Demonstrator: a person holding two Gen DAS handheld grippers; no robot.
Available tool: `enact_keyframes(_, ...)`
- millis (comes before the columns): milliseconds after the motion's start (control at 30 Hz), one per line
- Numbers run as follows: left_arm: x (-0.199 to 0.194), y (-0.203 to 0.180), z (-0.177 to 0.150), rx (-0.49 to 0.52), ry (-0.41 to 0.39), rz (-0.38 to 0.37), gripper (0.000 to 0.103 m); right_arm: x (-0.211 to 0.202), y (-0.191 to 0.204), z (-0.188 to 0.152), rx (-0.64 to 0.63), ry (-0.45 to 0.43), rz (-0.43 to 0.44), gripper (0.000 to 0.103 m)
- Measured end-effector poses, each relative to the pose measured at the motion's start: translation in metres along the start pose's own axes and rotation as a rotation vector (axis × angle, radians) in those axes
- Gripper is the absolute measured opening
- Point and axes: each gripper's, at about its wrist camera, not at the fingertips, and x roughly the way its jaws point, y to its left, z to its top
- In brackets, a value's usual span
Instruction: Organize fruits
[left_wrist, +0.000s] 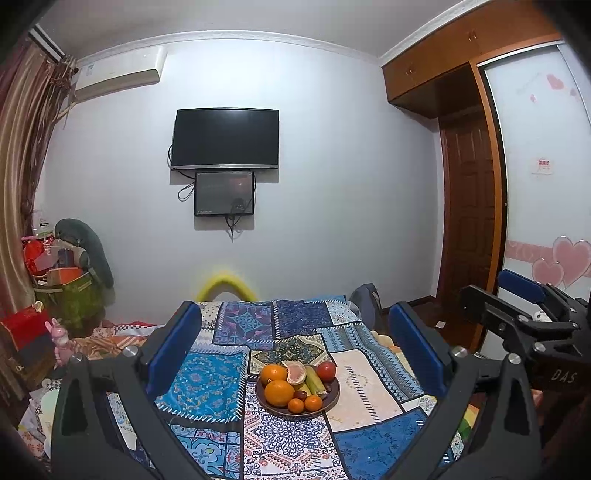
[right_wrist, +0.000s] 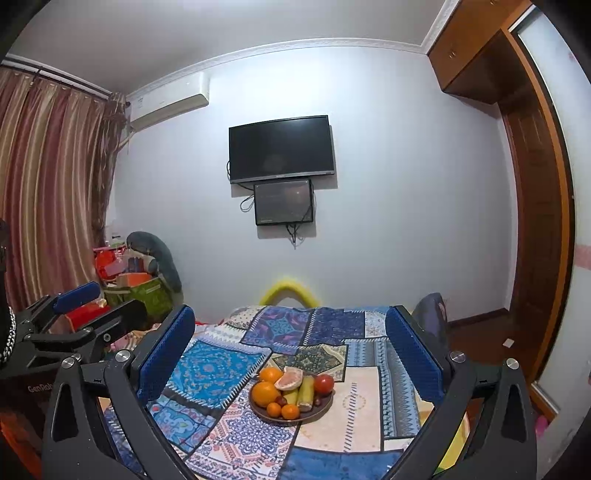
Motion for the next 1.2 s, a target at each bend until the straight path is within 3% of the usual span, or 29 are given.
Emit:
enact_keyframes(667, 0.001, 0.002, 0.000, -0.016, 0.003, 0.000, 0.103, -0.004, 0.004, 0.003, -0.025, -0.006, -0.009, 0.103)
enact_keyframes(1200, 0.009, 0.001, -0.005, -0.014, 0.035, -0.044, 0.103, -0.003, 0.002, 0.005, -0.017, -0.001, -0.015, 0.103)
